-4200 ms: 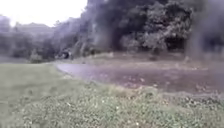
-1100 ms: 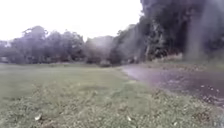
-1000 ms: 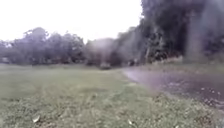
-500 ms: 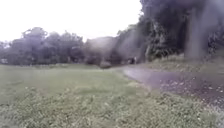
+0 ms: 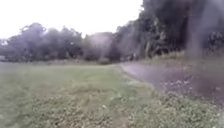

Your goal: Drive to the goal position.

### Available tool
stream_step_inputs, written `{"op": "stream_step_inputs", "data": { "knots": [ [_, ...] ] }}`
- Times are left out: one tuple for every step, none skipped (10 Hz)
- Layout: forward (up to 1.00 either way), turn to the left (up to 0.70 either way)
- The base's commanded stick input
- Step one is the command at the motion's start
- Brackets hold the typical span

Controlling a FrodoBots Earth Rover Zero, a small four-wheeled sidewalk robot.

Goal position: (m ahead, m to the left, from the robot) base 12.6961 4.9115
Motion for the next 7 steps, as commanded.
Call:
{"op": "stream_step_inputs", "data": {
  "knots": [
    [0.45, 0.00],
    [0.45, 0.00],
    [0.45, 0.00],
    [0.45, 0.00],
    [0.45, 0.00],
    [0.45, 0.00],
    [0.45, 0.00]
  ]
}}
